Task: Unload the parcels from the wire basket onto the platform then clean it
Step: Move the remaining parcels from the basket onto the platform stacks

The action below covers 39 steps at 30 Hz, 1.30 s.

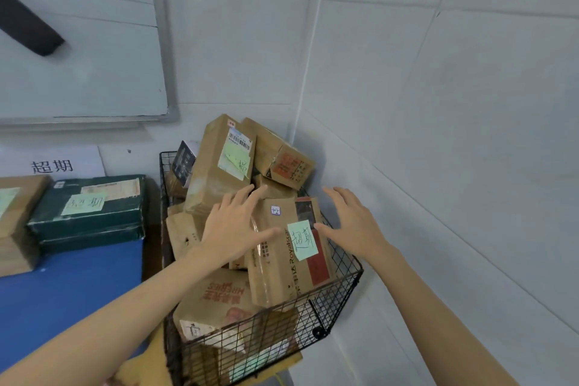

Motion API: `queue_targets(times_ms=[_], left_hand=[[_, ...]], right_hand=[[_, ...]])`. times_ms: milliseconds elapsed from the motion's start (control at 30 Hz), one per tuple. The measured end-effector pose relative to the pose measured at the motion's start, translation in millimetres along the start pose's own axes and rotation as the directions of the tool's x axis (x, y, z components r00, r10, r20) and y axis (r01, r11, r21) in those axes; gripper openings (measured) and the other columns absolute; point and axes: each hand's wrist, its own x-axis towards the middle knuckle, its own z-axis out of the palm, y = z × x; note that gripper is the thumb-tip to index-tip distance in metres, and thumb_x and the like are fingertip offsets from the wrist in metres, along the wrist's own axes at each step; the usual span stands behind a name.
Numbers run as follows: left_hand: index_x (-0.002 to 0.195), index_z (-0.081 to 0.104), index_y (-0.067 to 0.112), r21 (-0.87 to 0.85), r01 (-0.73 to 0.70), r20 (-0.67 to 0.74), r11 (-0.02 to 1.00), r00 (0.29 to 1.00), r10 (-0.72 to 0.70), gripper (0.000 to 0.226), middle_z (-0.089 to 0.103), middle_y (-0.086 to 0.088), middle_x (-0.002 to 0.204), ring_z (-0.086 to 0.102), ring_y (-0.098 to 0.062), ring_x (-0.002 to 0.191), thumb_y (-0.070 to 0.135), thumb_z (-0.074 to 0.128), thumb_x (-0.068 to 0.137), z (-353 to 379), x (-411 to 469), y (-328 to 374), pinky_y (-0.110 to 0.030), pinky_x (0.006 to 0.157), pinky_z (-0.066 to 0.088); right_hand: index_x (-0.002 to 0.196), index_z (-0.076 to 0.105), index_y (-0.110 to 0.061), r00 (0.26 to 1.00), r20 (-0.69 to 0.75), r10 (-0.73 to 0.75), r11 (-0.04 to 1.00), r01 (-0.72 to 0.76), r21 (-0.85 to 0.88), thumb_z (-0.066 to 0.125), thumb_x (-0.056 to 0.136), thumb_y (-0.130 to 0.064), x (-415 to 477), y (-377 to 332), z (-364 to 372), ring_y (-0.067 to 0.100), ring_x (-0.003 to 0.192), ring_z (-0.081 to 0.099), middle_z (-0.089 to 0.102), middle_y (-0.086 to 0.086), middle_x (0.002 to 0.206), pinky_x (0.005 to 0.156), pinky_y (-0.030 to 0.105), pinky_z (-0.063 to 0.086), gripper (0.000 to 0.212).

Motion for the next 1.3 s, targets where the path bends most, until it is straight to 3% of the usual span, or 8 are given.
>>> queue_targets(times_ms=[467, 667, 900, 1033, 1167, 1300], left_hand=[[0.146, 0.026, 0.042, 0.037, 0.018, 0.050, 0.999, 0.999, -0.020, 0.088, 0.040, 0.010, 0.140, 0.034, -0.016, 0.129, 0.075, 0.061, 0.073, 22, 20, 1, -0.040, 0.097, 0.040], [0.144, 0.030, 0.042, 0.047, 0.050, 0.059, 0.998, 0.997, -0.053, 0.086, 0.042, 0.013, 0.139, 0.034, -0.017, 0.129, 0.078, 0.059, 0.071, 16, 16, -14, -0.040, 0.098, 0.040], [0.138, 0.032, 0.046, -0.151, 0.091, 0.088, 0.984, 0.993, -0.078, 0.081, 0.042, 0.019, 0.133, 0.043, -0.013, 0.117, 0.072, 0.066, 0.070, 17, 11, -19, -0.039, 0.087, 0.050], [0.134, 0.033, 0.052, -0.312, 0.097, 0.097, 0.945, 0.993, -0.070, 0.078, 0.037, 0.020, 0.130, 0.050, -0.008, 0.116, 0.068, 0.071, 0.068, 20, 7, -26, -0.041, 0.093, 0.051], [0.126, 0.029, 0.062, -0.355, 0.106, 0.084, 0.929, 0.993, -0.082, 0.076, 0.034, 0.018, 0.132, 0.050, -0.006, 0.112, 0.058, 0.078, 0.069, 21, 6, -26, -0.039, 0.096, 0.049], [0.129, 0.033, 0.054, -0.395, 0.137, 0.039, 0.908, 0.990, -0.133, 0.077, 0.038, 0.016, 0.128, 0.052, -0.003, 0.105, 0.043, 0.083, 0.071, 23, 3, -18, -0.037, 0.093, 0.050]], right_hand=[[0.155, 0.018, -0.034, 0.990, 0.120, -0.075, 0.997, 0.072, 0.034, 0.068, 0.082, -0.059, 53, 28, 42, 0.021, 0.148, 0.021, 0.019, -0.002, 0.163, 0.119, 0.046, 0.024, 0.092], [0.154, 0.020, -0.037, 0.989, 0.118, -0.089, 0.991, 0.076, 0.107, 0.072, 0.077, -0.061, 62, 27, 50, 0.017, 0.145, 0.027, 0.022, -0.007, 0.161, 0.115, 0.051, 0.033, 0.095], [0.152, 0.026, -0.036, 0.992, 0.096, -0.082, 0.979, 0.062, 0.194, 0.070, 0.080, -0.060, 61, 43, 51, 0.014, 0.140, 0.034, 0.032, -0.009, 0.155, 0.111, 0.046, 0.039, 0.088], [0.151, 0.027, -0.035, 0.990, 0.118, -0.084, 0.968, 0.053, 0.246, 0.071, 0.080, -0.058, 60, 42, 49, 0.012, 0.135, 0.039, 0.038, -0.010, 0.151, 0.107, 0.043, 0.042, 0.087], [0.151, 0.027, -0.036, 0.984, 0.152, -0.088, 0.959, 0.042, 0.281, 0.072, 0.082, -0.054, 60, 39, 47, 0.013, 0.131, 0.045, 0.042, -0.007, 0.148, 0.102, 0.040, 0.046, 0.085], [0.150, 0.029, -0.036, 0.982, 0.165, -0.089, 0.936, 0.026, 0.350, 0.073, 0.084, -0.045, 58, 35, 50, 0.017, 0.128, 0.048, 0.047, -0.001, 0.143, 0.101, 0.039, 0.045, 0.080]])
